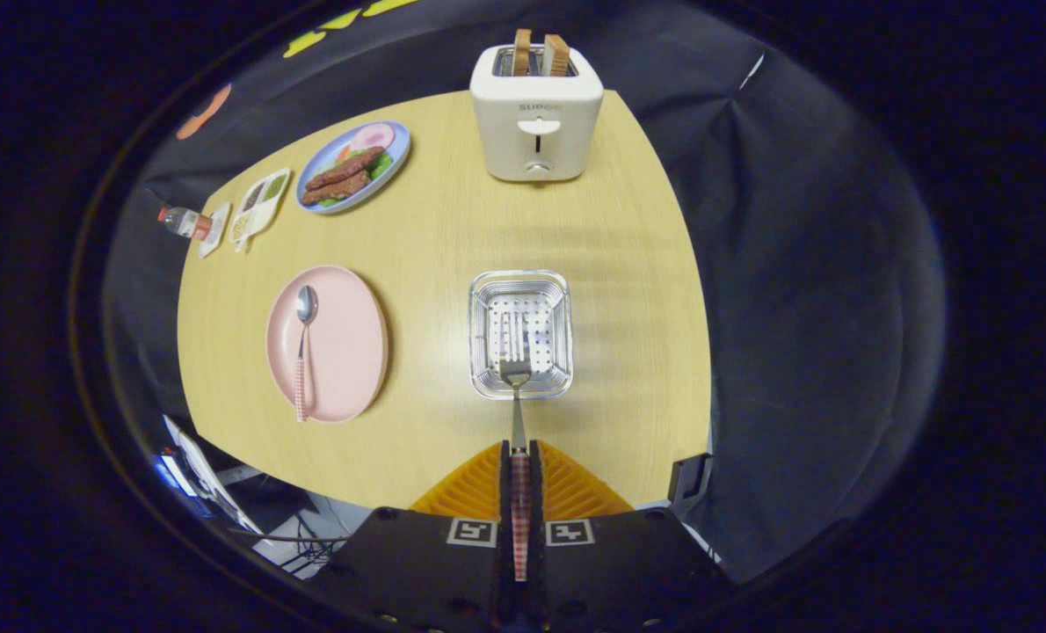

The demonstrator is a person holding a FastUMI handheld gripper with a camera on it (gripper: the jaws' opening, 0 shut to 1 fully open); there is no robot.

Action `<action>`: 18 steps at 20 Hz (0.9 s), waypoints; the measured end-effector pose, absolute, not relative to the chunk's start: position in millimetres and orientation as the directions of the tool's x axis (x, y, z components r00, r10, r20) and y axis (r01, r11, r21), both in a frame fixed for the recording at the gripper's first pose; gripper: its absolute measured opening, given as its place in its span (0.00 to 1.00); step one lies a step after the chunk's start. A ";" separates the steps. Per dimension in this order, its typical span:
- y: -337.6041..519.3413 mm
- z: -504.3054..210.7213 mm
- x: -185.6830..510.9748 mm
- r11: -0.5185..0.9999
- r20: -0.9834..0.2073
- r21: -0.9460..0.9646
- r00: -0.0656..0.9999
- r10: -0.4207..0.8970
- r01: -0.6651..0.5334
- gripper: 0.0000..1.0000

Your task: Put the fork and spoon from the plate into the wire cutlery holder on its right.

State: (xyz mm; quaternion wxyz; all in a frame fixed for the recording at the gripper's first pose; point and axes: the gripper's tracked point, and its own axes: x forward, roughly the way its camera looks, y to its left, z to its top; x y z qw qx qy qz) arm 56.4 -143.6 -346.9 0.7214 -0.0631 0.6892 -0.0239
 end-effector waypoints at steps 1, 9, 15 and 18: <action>-145.4 -350.3 60.0 0.991 -0.992 -0.122 0.030 -0.121 -0.057 0.05; -147.2 -370.7 77.9 0.994 -0.986 -0.101 -0.132 -0.105 -0.041 0.05; -147.0 -379.4 94.0 0.990 -0.974 -0.113 -0.188 -0.127 -0.085 0.05; -145.1 -383.1 97.8 0.989 -0.971 -0.115 -0.199 -0.133 -0.097 0.05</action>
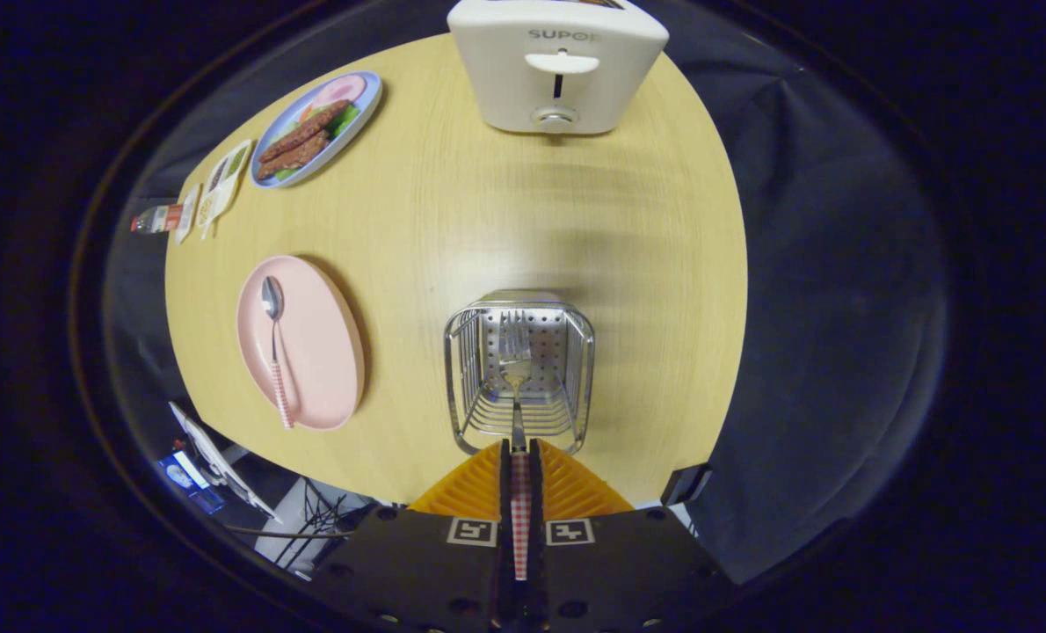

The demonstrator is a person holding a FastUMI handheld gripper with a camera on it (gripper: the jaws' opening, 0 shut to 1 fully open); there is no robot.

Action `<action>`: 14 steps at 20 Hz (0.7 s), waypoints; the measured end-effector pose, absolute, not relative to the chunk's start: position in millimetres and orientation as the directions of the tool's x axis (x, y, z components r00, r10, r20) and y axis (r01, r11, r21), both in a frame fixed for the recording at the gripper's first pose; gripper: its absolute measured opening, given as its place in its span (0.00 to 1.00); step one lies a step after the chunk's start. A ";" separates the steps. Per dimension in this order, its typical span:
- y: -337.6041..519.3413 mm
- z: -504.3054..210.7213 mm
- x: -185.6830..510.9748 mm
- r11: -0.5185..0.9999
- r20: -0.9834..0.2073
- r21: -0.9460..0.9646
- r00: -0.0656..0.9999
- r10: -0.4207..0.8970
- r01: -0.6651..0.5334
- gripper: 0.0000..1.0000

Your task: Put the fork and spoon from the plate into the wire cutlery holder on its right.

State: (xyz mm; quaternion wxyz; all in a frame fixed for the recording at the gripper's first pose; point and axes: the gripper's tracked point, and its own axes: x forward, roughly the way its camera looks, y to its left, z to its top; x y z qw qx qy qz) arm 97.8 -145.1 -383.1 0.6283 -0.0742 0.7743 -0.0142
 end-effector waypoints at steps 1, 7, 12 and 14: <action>-145.1 -383.6 99.9 0.988 -0.972 -0.117 -0.194 -0.134 -0.098 0.05; -145.0 -385.3 96.6 0.991 -0.972 -0.107 -0.201 -0.122 -0.086 0.08; -143.1 -376.8 105.8 0.991 -0.987 -0.107 -0.114 -0.115 -0.077 0.12; -135.6 -372.1 107.2 0.993 -0.992 -0.092 -0.081 -0.098 -0.074 0.29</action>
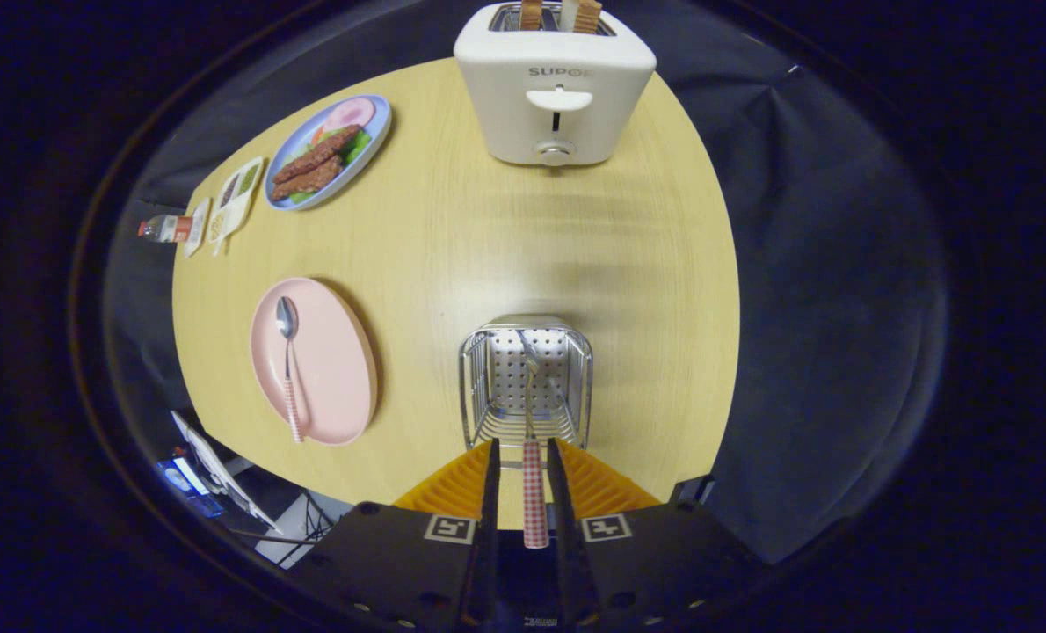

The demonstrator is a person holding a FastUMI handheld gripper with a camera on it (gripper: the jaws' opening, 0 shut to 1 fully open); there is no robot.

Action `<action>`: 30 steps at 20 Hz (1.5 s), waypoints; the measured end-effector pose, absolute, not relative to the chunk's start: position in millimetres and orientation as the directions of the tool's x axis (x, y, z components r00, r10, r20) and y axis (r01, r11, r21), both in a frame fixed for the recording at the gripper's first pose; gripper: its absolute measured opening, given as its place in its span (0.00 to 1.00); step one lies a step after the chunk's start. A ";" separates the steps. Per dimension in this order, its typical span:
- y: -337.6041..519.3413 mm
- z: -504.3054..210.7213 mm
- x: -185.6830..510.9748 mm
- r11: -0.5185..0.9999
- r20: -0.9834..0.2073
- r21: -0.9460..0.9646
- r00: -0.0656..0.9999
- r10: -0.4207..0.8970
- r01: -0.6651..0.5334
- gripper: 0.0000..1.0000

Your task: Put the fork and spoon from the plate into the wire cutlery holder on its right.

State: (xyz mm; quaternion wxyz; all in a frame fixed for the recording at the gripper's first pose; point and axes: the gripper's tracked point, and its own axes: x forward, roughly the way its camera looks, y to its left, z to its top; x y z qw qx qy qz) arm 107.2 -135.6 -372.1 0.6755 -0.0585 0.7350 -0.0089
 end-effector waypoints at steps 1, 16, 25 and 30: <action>-130.6 -369.3 105.0 0.994 -0.994 -0.083 -0.071 -0.088 -0.071 0.35; 8.1 -378.4 81.5 0.990 -0.993 0.000 0.117 0.017 -0.141 0.97; 77.0 -438.8 80.0 0.994 -0.976 0.019 0.214 0.041 -0.106 0.97; 104.1 -465.8 76.4 0.994 -0.958 0.077 0.271 0.096 -0.080 0.96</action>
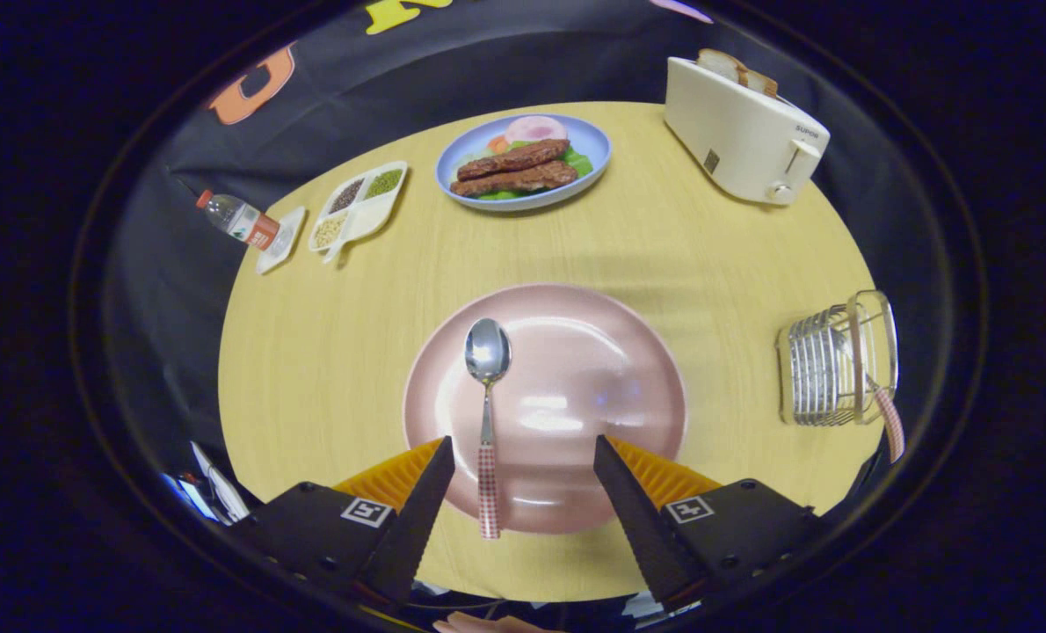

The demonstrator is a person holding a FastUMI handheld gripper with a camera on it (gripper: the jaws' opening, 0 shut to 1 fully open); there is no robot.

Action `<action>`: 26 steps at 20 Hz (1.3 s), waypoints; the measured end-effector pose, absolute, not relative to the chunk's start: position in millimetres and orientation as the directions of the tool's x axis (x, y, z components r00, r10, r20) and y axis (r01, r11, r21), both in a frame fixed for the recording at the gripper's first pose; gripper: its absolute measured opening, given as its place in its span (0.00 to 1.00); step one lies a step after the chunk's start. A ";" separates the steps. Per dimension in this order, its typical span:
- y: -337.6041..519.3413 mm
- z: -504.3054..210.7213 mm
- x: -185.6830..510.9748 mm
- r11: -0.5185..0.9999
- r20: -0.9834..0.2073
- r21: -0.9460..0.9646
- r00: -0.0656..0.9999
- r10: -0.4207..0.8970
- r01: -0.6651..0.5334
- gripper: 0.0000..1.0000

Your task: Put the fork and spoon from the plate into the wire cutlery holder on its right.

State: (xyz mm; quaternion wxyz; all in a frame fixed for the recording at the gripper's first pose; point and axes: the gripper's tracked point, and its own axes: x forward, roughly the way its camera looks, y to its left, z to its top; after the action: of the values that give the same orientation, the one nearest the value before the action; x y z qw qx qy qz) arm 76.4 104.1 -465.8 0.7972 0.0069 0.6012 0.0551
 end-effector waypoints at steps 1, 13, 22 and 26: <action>105.9 -470.9 76.4 0.994 -0.956 0.070 0.281 0.091 -0.082 0.96; 124.7 -504.0 71.5 0.996 -0.935 0.008 0.353 0.040 -0.092 0.54; 130.0 -514.6 52.2 0.997 -0.955 -0.021 0.296 0.003 -0.078 0.10; 128.7 -504.7 51.6 0.992 -0.949 -0.048 0.316 -0.008 -0.120 0.06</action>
State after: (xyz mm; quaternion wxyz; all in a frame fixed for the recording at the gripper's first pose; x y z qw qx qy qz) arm 51.6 128.7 -504.7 0.8092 -0.0547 0.5839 0.0346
